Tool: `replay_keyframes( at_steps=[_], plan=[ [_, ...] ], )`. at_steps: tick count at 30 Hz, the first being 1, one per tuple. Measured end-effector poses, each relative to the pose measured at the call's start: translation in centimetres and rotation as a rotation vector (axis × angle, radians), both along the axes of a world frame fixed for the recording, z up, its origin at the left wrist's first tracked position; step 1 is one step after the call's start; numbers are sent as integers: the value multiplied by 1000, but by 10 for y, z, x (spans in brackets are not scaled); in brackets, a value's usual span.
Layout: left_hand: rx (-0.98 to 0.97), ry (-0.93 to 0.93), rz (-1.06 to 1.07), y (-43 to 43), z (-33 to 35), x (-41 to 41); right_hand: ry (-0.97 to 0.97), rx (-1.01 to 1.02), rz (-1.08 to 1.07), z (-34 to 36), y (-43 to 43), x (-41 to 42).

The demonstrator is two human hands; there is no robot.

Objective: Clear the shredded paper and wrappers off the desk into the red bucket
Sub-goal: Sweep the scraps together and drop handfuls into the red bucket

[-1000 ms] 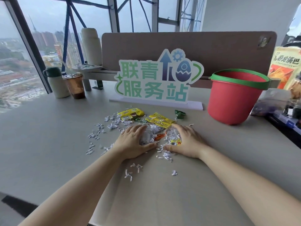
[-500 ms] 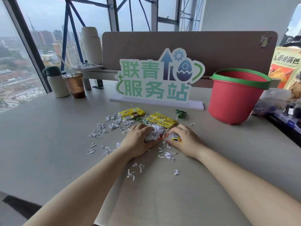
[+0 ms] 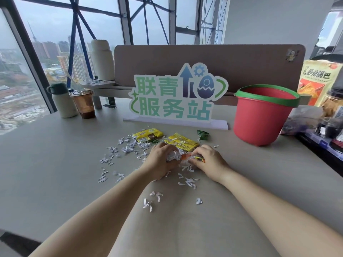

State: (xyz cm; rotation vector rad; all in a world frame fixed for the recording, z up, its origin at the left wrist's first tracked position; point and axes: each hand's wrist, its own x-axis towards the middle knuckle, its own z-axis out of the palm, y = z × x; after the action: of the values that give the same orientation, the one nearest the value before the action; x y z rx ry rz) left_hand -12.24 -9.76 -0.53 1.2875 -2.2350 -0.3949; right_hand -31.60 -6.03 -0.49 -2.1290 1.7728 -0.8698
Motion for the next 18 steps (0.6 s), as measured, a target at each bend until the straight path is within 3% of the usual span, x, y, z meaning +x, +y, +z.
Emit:
replay_keyframes(
  at_steps=[4, 18],
  plan=[
    [-43, 63, -11, 0, 9, -4, -10, -18, 10, 12, 2, -3],
    [-49, -4, -64, 10, 39, -28, -9, -44, -45, 40, 16, -26]
  ],
)
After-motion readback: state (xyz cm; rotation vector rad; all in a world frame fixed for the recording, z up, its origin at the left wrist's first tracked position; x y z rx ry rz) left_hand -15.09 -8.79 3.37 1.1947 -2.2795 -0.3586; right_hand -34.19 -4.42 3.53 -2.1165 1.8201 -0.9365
